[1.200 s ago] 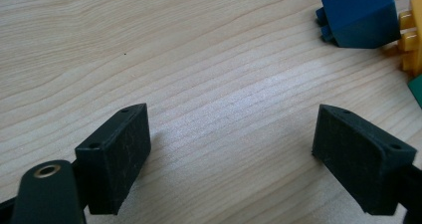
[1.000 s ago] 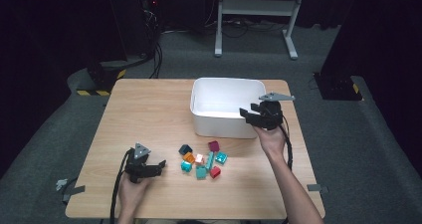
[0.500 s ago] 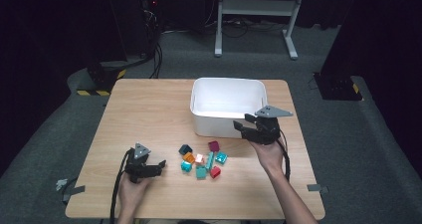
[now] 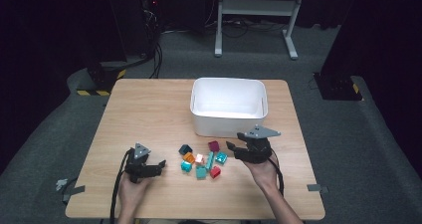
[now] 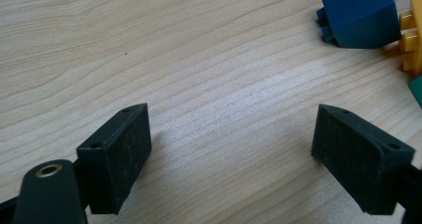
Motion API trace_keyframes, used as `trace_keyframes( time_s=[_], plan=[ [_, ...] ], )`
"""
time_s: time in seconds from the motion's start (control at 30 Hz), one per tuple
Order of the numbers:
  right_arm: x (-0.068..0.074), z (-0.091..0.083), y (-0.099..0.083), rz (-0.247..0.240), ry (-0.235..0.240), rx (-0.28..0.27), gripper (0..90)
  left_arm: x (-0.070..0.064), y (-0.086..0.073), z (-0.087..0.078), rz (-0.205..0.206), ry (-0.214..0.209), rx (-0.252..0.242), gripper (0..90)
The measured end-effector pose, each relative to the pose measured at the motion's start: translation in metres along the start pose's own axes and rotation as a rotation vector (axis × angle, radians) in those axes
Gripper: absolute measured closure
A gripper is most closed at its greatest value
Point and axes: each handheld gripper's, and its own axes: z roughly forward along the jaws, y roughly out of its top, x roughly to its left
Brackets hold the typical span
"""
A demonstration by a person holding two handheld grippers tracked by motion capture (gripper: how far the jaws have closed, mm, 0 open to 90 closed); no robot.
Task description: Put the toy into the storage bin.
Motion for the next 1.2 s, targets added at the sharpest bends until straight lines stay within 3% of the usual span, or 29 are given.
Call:
trace_keyframes(
  time_s=[0.47,0.77,1.2],
  plan=[
    [0.007,0.035,-0.035,0.017,0.044,0.077,39.9,0.000,0.000,0.000,-0.001,0.001,0.000,16.0],
    [0.011,0.057,-0.045,0.003,0.060,0.135,38.9,0.000,0.000,0.000,-0.001,0.001,0.000,16.0],
    [0.007,0.070,-0.049,-0.003,0.063,0.169,43.5,0.000,0.000,0.000,-0.001,0.001,0.000,16.0]
  ],
)
